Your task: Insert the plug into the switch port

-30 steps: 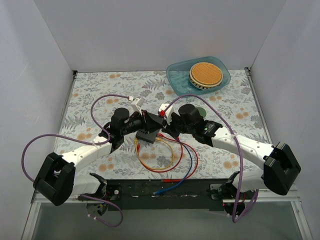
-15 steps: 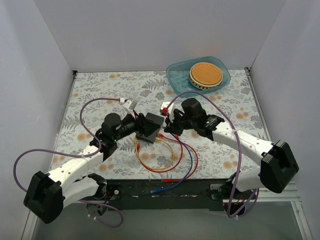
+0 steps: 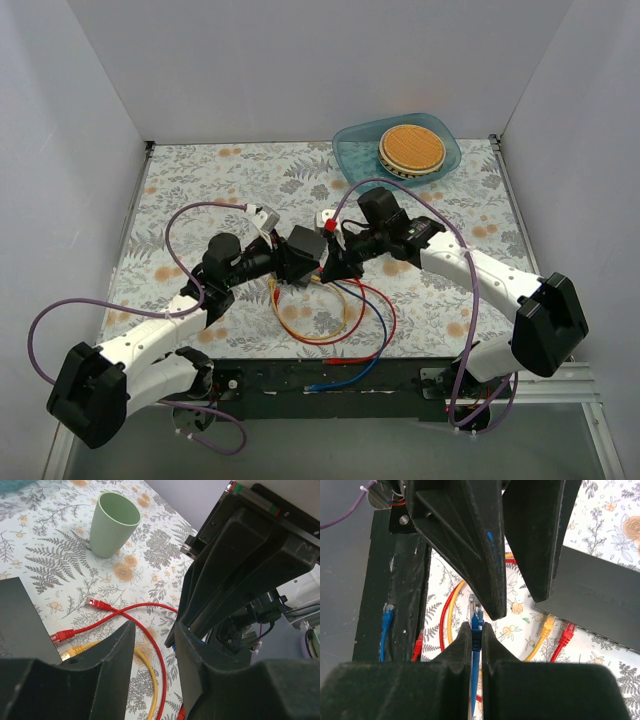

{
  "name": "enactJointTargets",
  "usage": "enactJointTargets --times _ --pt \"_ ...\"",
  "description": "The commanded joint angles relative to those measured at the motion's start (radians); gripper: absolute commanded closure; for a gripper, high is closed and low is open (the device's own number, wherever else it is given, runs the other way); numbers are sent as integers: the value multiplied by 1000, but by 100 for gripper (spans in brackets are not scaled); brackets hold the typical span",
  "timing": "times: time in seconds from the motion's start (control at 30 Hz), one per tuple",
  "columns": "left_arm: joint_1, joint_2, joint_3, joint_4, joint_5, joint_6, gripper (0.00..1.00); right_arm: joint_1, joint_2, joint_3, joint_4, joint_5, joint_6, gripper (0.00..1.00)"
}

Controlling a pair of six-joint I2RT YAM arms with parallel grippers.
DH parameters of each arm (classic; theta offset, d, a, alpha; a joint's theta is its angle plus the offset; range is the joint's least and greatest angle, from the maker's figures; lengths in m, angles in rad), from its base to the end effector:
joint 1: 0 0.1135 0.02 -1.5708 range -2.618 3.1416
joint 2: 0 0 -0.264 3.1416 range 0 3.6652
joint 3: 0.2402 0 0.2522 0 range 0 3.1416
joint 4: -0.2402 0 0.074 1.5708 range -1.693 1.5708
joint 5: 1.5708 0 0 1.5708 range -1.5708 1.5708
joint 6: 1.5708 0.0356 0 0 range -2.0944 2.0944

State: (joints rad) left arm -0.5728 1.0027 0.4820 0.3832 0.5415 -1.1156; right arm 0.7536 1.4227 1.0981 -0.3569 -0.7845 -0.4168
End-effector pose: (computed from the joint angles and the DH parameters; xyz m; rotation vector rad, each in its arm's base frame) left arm 0.1782 -0.1367 0.2519 -0.0688 2.0135 -1.6362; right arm 0.2084 0.2300 0.2909 -1.5606 1.5782 1.0620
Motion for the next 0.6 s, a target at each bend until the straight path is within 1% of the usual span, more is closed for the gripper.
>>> enactJointTargets --times 0.0,0.13,0.33,0.43,0.57 --pt "-4 33 40 8 78 20 65 -11 7 48 -27 -38 -14 99" --pt "-4 22 37 5 72 23 65 -28 -4 34 4 -15 1 99" --pt "-4 -24 32 11 55 13 60 -42 1 31 13 -24 12 99" --pt "-4 -12 41 13 90 11 59 -45 7 32 15 -27 15 99" --pt "-4 26 56 16 136 7 60 -50 8 31 30 -22 33 99"
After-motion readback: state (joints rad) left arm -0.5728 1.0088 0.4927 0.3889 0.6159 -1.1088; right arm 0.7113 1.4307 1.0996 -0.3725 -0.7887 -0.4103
